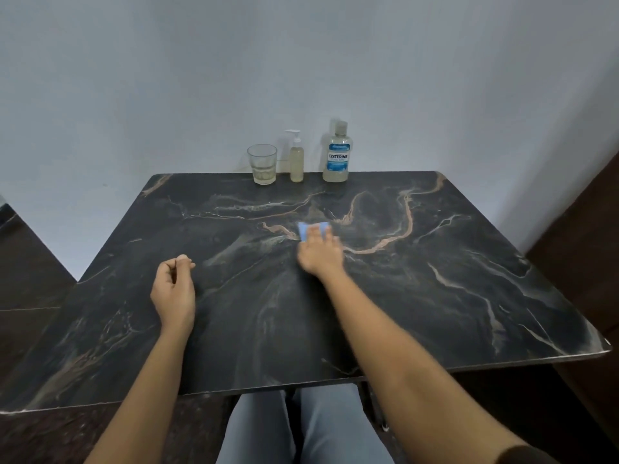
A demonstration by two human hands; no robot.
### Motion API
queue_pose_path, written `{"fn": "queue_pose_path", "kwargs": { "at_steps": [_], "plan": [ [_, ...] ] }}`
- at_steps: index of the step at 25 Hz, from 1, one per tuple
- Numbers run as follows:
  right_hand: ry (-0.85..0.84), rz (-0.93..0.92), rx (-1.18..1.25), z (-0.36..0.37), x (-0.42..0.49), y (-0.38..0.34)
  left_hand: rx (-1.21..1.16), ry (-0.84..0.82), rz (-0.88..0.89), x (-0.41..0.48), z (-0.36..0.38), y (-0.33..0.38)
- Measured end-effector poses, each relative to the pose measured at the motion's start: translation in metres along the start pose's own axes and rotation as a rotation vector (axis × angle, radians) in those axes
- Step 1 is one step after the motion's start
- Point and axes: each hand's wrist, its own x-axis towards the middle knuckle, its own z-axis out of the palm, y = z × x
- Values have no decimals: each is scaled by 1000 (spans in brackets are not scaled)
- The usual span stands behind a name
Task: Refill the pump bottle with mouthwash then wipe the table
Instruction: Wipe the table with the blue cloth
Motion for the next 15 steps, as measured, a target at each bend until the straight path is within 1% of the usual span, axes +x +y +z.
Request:
{"fn": "queue_pose_path", "kwargs": {
  "at_steps": [2,4,6,8,11,13,15],
  "plan": [
    [-49,-215,-13,37,-24,-70,-41,20,-4,3,0,-2],
    [-127,-413,-4,65,-56,-118,-130,51,-8,6,-3,-3],
    [-176,-595,-38,80,-74,-133,-195,96,-28,7,-5,-3],
    [-199,-719,-47,77,-72,-129,-206,153,-46,7,-5,-2],
    [-207,-780,-68,72,-54,-127,-203,201,-45,7,-1,0],
    [-206,-747,-64,70,-35,-135,-182,181,-38,7,4,0],
    [-215,-669,-45,67,-8,-140,-117,156,-26,9,5,-2]
  ]
}}
